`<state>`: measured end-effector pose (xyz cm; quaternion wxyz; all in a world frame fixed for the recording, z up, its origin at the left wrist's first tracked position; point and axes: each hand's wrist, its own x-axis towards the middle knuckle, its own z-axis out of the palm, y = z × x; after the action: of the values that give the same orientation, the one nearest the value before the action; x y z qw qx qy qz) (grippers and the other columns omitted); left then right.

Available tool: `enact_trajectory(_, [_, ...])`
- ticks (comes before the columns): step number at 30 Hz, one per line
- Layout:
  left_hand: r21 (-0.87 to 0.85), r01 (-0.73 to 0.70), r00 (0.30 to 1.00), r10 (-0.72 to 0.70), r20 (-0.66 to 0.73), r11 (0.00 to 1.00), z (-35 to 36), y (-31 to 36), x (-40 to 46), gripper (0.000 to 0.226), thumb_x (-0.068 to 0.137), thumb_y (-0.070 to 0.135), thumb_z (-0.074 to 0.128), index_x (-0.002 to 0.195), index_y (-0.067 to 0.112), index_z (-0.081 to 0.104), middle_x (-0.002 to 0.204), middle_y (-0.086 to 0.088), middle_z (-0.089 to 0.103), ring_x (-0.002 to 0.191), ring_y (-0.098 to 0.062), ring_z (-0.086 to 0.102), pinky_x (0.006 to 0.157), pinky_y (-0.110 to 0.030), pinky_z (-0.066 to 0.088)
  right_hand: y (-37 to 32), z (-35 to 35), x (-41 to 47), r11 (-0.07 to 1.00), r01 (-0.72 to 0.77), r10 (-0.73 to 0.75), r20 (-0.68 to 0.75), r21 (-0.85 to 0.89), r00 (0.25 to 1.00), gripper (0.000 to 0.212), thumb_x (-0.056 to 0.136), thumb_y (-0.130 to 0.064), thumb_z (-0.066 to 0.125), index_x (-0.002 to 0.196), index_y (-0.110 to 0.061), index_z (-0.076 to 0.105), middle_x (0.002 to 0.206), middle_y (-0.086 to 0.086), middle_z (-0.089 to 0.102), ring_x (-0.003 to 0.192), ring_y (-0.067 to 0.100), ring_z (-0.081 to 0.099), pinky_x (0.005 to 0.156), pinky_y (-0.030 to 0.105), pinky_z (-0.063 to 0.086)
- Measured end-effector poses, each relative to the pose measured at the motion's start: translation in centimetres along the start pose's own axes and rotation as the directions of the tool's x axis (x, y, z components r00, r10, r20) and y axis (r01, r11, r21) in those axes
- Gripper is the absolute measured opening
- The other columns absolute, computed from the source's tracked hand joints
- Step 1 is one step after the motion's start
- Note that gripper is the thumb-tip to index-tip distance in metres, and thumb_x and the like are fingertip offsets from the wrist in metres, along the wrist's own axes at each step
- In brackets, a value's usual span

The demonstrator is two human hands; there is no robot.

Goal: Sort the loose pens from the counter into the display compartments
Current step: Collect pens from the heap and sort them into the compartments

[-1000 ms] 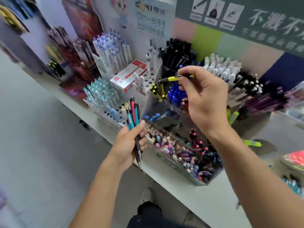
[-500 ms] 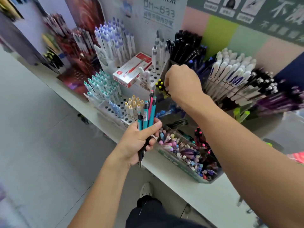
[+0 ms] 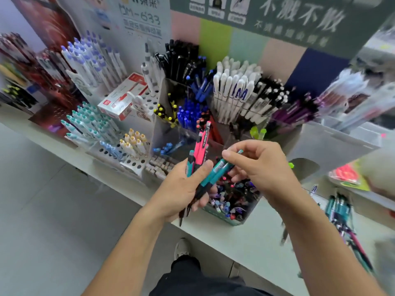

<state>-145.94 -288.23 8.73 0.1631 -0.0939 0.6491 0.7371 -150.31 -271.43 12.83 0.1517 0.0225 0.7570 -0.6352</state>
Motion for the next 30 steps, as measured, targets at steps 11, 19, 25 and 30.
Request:
enact_trajectory(11, [-0.328, 0.086, 0.95, -0.177, -0.257, 0.941, -3.2, -5.1, -2.2, 0.029, 0.105, 0.031, 0.047, 0.111, 0.006, 0.061, 0.07, 0.0, 0.051, 0.043, -0.007, 0.028, 0.036, -0.017, 0.02, 1.1, -3.8, -5.1, 0.861, 0.481, -0.506, -0.368, -0.164, 0.78, 0.013, 0.089, -0.011, 0.072, 0.099, -0.018, 0.07, 0.083, -0.001, 0.074, 0.064, 0.013, 0.071, 0.064, 0.019, 0.057])
enact_trajectory(19, [-0.394, 0.042, 0.969, -0.133, -0.207, 0.918, -5.0, -5.5, -1.6, 0.017, 0.105, 0.026, 0.047, 0.106, 0.009, 0.05, 0.072, 0.001, 0.055, 0.044, -0.007, 0.032, 0.035, -0.016, 0.025, 0.5, 0.2, 0.2, 0.837, 0.404, -0.514, -0.276, -0.37, 0.812, 0.013, 0.094, -0.011, 0.07, 0.103, -0.02, 0.069, 0.086, -0.013, 0.07, 0.076, 0.004, 0.072, 0.069, 0.021, 0.059])
enact_trajectory(25, [-0.42, 0.053, 0.973, -0.141, -0.181, 0.906, -3.7, -6.1, -1.0, 0.027, 0.104, 0.026, 0.048, 0.116, 0.006, 0.062, 0.077, 0.002, 0.059, 0.052, -0.007, 0.038, 0.04, -0.017, 0.029, 2.9, 0.1, 0.0, 0.72, 0.351, -0.542, -0.168, -0.599, 0.824, 0.004, 0.093, -0.012, 0.071, 0.096, -0.015, 0.072, 0.075, -0.011, 0.065, 0.067, 0.008, 0.059, 0.059, 0.018, 0.047])
enact_trajectory(30, [-0.458, 0.093, 0.983, -0.154, -0.097, 0.884, -2.9, -5.8, -0.6, 0.023, 0.106, 0.024, 0.045, 0.105, 0.01, 0.065, 0.072, 0.002, 0.054, 0.049, -0.005, 0.034, 0.038, -0.015, 0.028, 5.7, 2.0, 1.3, 0.579, 0.426, -0.596, -0.004, -0.695, 0.803, 0.006, 0.09, -0.009, 0.073, 0.097, -0.008, 0.073, 0.087, 0.003, 0.073, 0.08, 0.016, 0.065, 0.075, 0.03, 0.052])
